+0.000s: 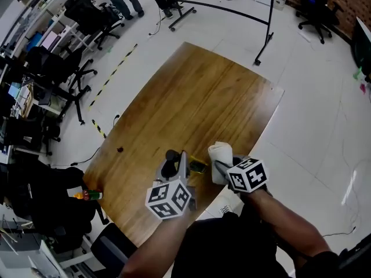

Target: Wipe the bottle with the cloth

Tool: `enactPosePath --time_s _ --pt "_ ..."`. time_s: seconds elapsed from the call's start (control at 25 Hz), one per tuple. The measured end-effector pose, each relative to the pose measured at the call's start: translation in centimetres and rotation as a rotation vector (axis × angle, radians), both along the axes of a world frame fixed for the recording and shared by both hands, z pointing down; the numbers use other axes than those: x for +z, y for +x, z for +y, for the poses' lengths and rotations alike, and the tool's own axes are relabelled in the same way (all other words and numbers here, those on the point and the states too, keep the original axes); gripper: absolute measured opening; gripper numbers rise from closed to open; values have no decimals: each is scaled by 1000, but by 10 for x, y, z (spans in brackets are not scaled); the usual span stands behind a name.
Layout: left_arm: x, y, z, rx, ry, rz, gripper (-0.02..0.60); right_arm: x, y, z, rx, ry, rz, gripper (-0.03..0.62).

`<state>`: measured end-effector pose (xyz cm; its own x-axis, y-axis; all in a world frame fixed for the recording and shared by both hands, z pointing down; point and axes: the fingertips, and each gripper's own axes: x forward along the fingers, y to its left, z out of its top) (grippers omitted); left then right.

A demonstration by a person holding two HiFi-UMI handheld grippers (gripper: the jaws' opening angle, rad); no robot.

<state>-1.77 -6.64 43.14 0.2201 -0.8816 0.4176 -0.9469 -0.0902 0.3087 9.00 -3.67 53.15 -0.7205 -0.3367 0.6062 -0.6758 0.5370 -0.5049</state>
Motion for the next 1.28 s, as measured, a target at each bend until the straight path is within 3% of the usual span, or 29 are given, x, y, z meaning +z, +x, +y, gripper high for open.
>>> enactPosePath --time_s 0.16,0.36,0.48,0.56,0.64,0.72,0.88,1.04,1.16,1.24,1.28 --pt "-1 25 8 91 51 -98 166 -43 43 0 23 63 -128 72" --pt "-2 54 23 159 135 -273 167 -78 92 -6 94 105 -123 72" --pt "0 64 28 136 155 -315 166 -92 106 -8 91 129 -124 72" --pt "3 61 30 104 137 -294 169 -102 109 -7 56 151 -123 72" --pt "-1 57 29 76 130 -287 252 -115 109 -12 -2 171 -138 73" --pt "-1 52 32 50 114 -285 285 -124 105 -19 -76 188 -161 73" --pt "-1 50 74 -4 9 -154 285 -138 109 -7 -187 185 -174 72" --pt "-7 66 129 -184 -2 -133 287 -147 120 -4 -380 164 -235 72" --pt "-14 83 168 -329 0 -60 187 -141 122 7 -514 114 -251 73" --pt "-19 87 197 -392 -11 -26 27 -136 113 23 -590 68 -271 73" --pt "-23 86 212 -402 -16 -15 17 -137 106 31 -626 59 -280 74"
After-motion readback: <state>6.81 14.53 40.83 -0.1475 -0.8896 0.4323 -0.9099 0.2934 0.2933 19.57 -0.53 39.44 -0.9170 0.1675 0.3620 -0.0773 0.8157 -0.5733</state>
